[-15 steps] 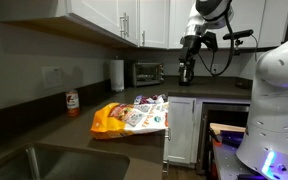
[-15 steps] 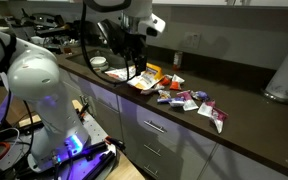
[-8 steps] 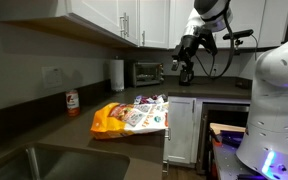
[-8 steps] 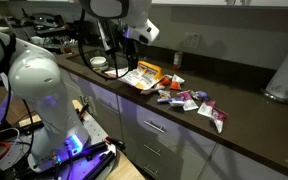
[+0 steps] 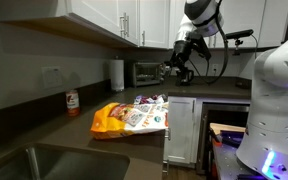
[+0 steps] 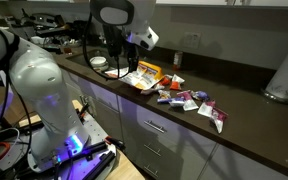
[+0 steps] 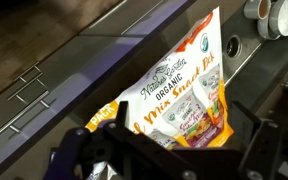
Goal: Put the white and orange packet upright
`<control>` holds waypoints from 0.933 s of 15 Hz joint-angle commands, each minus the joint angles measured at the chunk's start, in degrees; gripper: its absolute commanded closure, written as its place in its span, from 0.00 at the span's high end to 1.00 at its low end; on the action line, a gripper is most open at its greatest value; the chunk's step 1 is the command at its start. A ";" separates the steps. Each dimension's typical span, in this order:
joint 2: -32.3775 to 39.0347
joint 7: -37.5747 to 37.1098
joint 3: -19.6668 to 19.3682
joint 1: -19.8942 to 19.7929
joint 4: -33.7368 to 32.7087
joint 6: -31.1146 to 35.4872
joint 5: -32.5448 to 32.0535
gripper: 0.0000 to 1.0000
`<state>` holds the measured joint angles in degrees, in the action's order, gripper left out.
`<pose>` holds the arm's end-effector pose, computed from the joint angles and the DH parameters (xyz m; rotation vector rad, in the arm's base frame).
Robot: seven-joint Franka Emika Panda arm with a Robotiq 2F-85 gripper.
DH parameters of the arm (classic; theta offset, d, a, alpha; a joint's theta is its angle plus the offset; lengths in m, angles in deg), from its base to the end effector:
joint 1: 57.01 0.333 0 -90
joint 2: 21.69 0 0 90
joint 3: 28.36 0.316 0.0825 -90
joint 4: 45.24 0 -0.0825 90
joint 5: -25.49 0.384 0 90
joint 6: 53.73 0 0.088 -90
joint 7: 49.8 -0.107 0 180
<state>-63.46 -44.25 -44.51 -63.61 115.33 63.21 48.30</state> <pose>0.3013 -0.0930 0.4015 -2.5458 0.5439 -0.0598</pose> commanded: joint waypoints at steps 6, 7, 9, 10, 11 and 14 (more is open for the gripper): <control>7.22 -0.34 -0.37 -1.41 -0.10 2.58 1.88 1.00; 8.34 0.78 -0.87 -0.99 -0.10 2.68 2.40 1.00; 11.00 3.17 -1.86 -0.16 -0.11 2.40 3.72 1.00; 12.26 4.76 -2.30 0.18 -0.11 2.51 4.46 1.00; 13.44 6.22 -2.80 0.40 -0.12 2.34 5.45 1.00; 18.72 10.42 -4.81 0.70 -2.23 0.79 9.42 1.00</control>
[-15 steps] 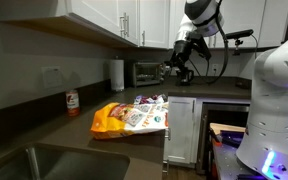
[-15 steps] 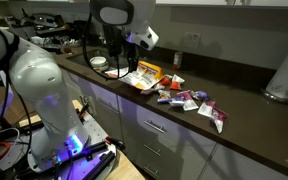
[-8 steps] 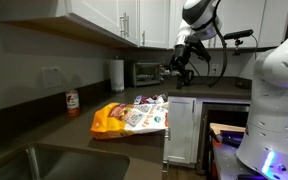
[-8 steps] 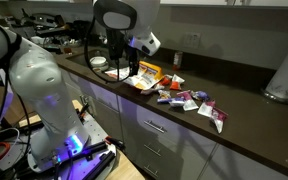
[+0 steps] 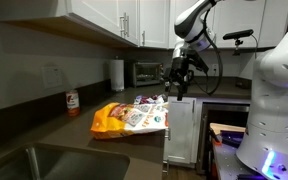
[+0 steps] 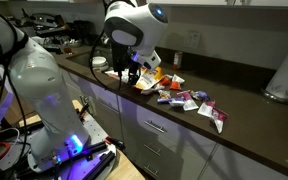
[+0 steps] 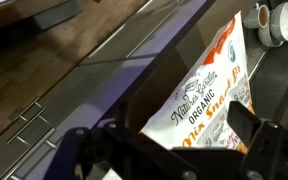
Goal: Put the white and orange packet upright
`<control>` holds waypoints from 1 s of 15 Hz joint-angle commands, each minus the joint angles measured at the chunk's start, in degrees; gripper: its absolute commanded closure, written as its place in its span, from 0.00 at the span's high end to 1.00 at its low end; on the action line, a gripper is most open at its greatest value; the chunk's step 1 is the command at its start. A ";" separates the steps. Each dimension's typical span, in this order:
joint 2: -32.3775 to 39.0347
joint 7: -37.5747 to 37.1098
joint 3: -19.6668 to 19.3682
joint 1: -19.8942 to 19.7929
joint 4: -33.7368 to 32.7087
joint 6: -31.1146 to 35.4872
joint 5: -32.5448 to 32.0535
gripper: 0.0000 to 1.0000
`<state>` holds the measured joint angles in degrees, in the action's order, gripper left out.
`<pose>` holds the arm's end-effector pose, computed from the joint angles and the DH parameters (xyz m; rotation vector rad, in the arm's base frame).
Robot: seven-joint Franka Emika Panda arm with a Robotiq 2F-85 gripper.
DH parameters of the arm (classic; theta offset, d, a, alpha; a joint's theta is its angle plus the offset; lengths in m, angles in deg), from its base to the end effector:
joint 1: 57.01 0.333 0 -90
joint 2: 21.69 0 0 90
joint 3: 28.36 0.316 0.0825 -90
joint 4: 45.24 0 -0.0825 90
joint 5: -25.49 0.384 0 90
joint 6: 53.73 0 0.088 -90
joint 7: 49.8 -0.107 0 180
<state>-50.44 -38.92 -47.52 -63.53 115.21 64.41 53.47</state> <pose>0.3095 -0.1068 0.3321 -2.4512 0.6182 0.1334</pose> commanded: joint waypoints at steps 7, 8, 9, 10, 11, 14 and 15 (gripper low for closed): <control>12.70 14.11 -1.83 -0.23 -2.82 2.62 10.05 1.00; 12.77 15.67 -1.70 -0.27 -2.22 4.05 12.14 1.00; 12.55 17.93 -1.54 -0.14 -1.46 5.99 14.99 1.00; 12.38 20.03 -1.35 -0.14 -1.03 7.32 17.39 1.00; 12.09 22.55 -1.03 -0.11 -0.60 8.74 19.59 1.00; 12.96 29.05 0.26 0.02 -1.43 12.06 24.51 1.00; 12.96 30.57 0.77 -0.01 -1.44 12.76 25.58 0.75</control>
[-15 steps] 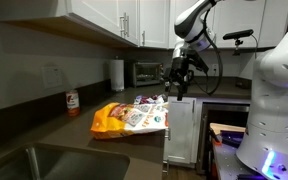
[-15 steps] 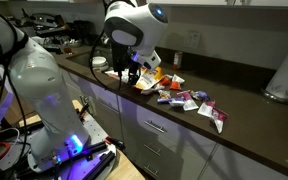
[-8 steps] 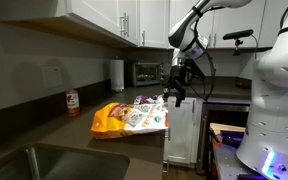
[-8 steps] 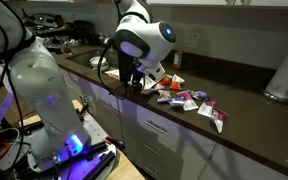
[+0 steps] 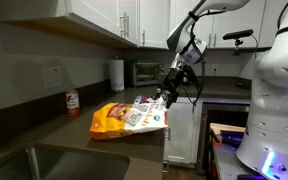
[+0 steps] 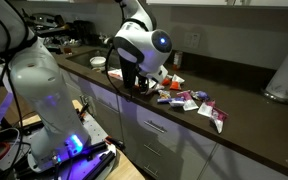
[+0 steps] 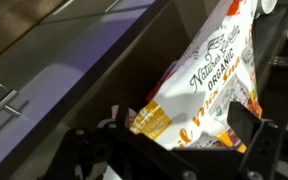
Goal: Put the white and orange packet upright
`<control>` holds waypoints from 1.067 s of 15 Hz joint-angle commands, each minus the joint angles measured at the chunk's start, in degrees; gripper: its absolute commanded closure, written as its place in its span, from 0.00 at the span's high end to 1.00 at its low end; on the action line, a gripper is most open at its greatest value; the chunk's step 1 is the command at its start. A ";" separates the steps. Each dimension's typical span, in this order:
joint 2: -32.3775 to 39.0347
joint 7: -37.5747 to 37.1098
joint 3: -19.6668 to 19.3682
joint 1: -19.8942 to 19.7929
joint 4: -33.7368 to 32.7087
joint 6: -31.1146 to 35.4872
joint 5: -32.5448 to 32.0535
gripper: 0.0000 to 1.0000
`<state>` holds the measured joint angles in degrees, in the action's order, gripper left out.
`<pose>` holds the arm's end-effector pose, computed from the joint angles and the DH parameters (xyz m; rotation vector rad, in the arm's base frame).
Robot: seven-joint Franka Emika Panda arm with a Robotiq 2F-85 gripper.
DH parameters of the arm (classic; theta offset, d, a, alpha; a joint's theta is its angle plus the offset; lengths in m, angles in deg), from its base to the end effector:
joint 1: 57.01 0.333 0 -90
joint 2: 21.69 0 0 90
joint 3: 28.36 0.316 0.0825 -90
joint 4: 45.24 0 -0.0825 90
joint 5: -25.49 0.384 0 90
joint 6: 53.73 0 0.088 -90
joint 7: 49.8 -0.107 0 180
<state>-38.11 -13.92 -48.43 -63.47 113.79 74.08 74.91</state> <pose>0.3311 -0.1284 0.2816 -2.3390 0.5510 -0.1358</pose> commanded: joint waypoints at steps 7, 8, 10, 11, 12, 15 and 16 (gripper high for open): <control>-3.38 9.56 4.67 -0.34 1.56 7.38 5.78 0.33; -3.56 9.80 4.76 -0.28 1.36 7.37 6.13 0.27; -3.37 10.16 4.88 -0.22 0.13 7.02 7.15 0.14; -4.78 9.96 5.22 -0.40 1.08 7.35 7.18 0.08; -5.18 9.94 5.35 -0.43 1.07 7.39 7.16 0.03; -6.85 8.99 6.02 -0.57 0.65 7.66 5.66 0.00; -7.78 8.63 6.31 -0.61 0.72 7.83 5.29 0.00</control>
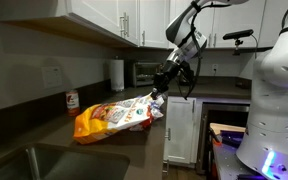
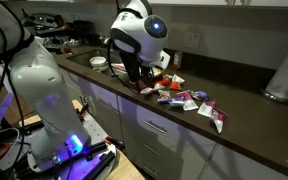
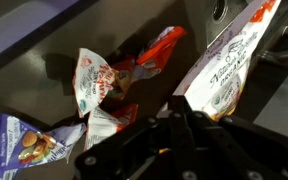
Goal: Put the white and orange packet upright
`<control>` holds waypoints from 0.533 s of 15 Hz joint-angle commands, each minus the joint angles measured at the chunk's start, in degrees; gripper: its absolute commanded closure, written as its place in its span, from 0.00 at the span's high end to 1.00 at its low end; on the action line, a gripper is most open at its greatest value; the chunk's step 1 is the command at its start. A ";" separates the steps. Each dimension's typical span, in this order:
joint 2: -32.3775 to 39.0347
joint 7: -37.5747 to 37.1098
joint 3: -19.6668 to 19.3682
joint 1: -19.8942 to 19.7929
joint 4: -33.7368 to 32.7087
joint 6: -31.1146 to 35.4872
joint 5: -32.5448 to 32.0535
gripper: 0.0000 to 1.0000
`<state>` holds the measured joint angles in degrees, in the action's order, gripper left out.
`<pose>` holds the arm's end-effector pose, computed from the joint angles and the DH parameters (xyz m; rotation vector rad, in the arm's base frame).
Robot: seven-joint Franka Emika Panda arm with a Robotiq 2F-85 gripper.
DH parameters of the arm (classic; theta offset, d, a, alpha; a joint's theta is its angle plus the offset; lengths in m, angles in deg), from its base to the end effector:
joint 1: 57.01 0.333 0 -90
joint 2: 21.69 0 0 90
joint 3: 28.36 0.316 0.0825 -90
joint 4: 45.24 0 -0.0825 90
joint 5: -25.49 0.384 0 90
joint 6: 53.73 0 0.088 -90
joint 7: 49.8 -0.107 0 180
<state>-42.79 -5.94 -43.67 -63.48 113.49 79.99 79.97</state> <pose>0.3497 -0.1169 0.3183 -2.4048 0.3824 -0.3896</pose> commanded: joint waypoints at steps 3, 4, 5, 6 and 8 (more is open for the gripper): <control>-5.73 0.06 2.57 -0.37 1.00 2.49 -0.53 0.02; -6.11 0.09 2.70 -0.14 0.96 2.51 -0.20 0.23; -6.05 0.52 2.69 0.17 0.94 2.59 0.43 0.29; -5.93 0.78 2.59 0.42 0.72 2.55 0.98 0.34; -5.20 1.49 2.15 0.93 0.59 2.66 2.63 0.47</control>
<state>-48.05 -5.94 -41.46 -63.42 113.53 81.08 79.95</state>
